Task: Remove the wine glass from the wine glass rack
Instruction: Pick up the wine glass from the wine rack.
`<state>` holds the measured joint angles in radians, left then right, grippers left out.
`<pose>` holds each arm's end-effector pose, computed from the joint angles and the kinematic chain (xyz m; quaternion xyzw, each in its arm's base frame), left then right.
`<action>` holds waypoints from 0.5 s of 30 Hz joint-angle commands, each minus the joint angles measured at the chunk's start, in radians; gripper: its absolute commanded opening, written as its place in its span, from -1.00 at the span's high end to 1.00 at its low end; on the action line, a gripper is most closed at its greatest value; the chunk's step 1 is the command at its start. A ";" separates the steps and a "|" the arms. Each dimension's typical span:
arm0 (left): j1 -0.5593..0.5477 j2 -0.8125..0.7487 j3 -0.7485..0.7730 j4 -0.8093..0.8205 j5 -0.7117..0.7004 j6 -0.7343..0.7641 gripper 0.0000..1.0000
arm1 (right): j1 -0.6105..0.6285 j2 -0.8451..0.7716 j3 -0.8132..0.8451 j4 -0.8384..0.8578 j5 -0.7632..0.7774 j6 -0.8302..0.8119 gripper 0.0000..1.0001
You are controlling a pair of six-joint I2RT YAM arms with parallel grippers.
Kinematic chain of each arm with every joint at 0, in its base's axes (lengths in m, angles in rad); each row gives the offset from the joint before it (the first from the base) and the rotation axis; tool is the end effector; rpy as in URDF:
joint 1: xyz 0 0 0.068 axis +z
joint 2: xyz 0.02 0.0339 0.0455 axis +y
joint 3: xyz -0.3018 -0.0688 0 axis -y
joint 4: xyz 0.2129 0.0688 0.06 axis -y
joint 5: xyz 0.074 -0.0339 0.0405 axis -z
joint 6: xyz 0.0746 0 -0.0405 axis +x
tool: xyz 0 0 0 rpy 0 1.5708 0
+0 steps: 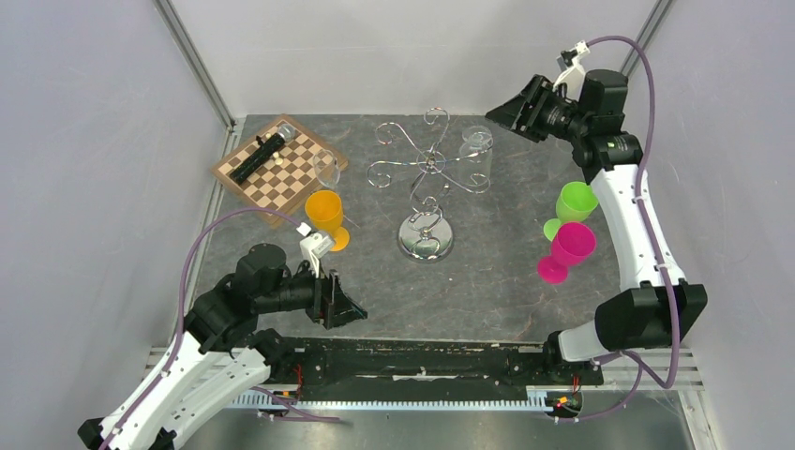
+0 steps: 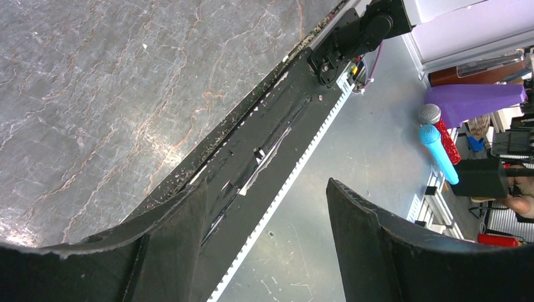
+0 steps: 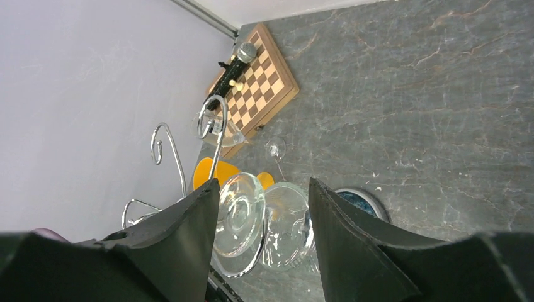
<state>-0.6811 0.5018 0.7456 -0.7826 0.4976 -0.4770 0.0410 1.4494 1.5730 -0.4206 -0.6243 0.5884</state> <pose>0.0299 -0.0700 0.2967 0.2067 0.8263 -0.4410 0.2830 0.3139 0.0565 0.4595 0.0310 0.7860 0.4100 0.4617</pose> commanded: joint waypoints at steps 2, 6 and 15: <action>-0.003 -0.002 -0.002 0.034 -0.025 -0.021 -0.51 | -0.004 0.024 -0.013 0.072 -0.072 0.029 -0.14; -0.003 0.002 -0.002 0.034 -0.028 -0.022 -0.51 | -0.004 0.043 -0.015 0.095 -0.118 0.043 -0.11; -0.003 0.008 -0.002 0.032 -0.030 -0.022 -0.51 | 0.009 0.053 -0.056 0.189 -0.210 0.105 -0.05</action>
<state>-0.6811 0.5026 0.7456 -0.7826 0.4755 -0.4778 0.0414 1.4990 1.5318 -0.3256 -0.7647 0.6479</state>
